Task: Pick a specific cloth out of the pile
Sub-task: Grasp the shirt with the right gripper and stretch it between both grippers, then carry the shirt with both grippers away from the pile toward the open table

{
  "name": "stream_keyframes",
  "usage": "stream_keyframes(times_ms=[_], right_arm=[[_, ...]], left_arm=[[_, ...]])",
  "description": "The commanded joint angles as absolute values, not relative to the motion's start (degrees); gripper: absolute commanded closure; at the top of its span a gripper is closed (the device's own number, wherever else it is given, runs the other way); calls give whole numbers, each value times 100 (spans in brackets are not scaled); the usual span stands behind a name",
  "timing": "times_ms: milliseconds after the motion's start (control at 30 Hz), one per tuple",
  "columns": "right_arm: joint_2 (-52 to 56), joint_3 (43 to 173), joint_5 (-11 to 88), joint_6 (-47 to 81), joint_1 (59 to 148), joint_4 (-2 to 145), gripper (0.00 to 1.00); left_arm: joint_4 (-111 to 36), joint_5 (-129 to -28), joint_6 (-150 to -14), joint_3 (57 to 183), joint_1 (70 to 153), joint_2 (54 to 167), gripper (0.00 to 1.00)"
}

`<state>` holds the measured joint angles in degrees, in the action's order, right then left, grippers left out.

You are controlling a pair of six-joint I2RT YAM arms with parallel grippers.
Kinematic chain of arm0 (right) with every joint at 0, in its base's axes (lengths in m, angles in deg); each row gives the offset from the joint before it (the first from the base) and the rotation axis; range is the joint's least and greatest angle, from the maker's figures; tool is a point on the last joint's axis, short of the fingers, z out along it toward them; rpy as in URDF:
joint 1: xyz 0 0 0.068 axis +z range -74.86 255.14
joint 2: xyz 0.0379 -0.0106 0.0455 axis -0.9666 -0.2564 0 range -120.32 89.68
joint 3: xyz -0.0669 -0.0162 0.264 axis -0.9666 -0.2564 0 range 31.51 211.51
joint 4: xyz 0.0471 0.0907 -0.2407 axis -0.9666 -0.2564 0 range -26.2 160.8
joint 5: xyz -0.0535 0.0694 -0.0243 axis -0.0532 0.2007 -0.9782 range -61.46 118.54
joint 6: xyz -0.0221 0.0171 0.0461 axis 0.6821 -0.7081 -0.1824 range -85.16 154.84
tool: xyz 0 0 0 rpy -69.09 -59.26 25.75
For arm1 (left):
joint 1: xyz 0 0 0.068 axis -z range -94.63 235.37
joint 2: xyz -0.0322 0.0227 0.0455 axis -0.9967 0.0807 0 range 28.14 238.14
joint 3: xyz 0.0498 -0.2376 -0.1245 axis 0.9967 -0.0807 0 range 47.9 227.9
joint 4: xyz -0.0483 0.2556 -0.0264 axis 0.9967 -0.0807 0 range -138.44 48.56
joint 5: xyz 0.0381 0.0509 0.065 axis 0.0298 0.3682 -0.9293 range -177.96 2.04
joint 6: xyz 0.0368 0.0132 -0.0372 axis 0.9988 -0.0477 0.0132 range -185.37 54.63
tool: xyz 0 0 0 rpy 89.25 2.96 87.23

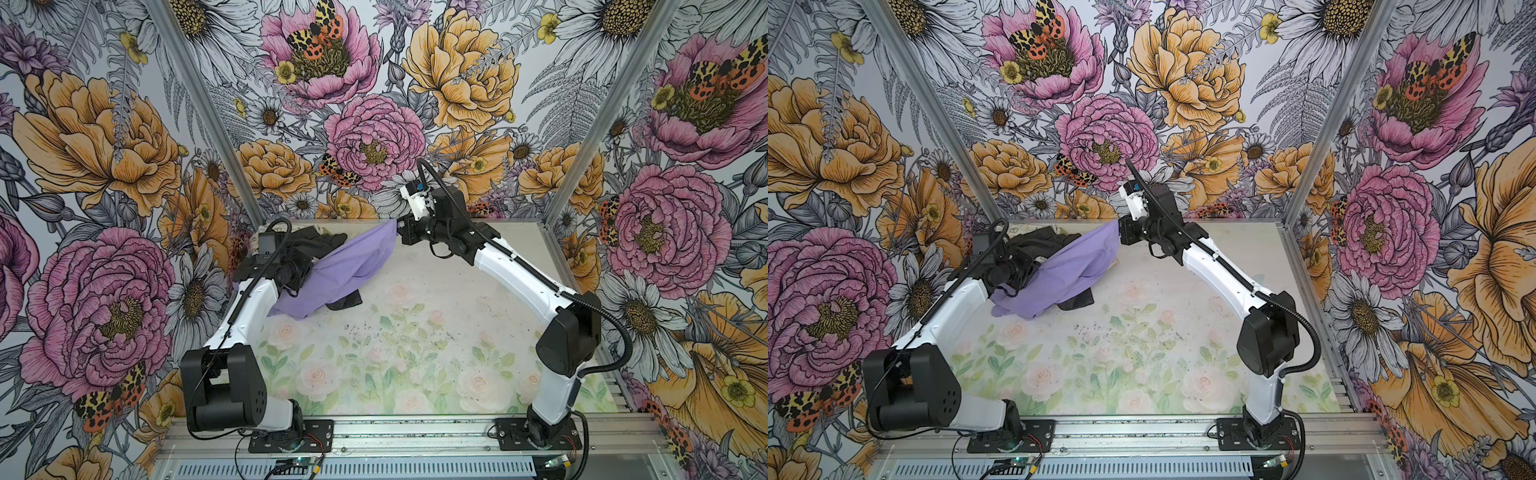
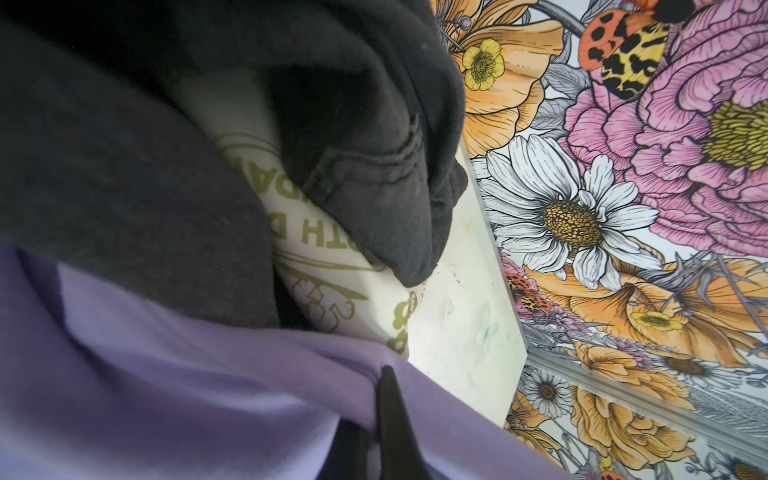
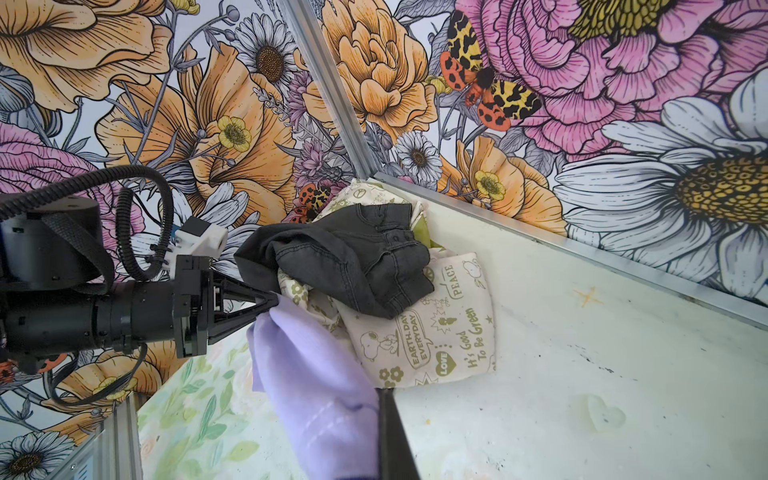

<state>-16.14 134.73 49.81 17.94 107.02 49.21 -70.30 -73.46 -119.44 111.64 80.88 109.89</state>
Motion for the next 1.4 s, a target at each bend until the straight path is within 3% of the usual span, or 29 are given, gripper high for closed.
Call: stream_keyframes(times_ms=[0, 733, 1367], right_arm=[[-1318, 13461, 4885, 1842, 10636, 5053, 100], [-1256, 13423, 4788, 1922, 10390, 5055, 100], [-912, 13408, 4612, 1960, 9966, 5056, 100]], left_arm=[[-6768, -7300, -11833, 11405, 8011, 10832, 100], [-6778, -7776, -11248, 12522, 8101, 9885, 100], [-6763, -7952, -9885, 14371, 9371, 10405, 100]])
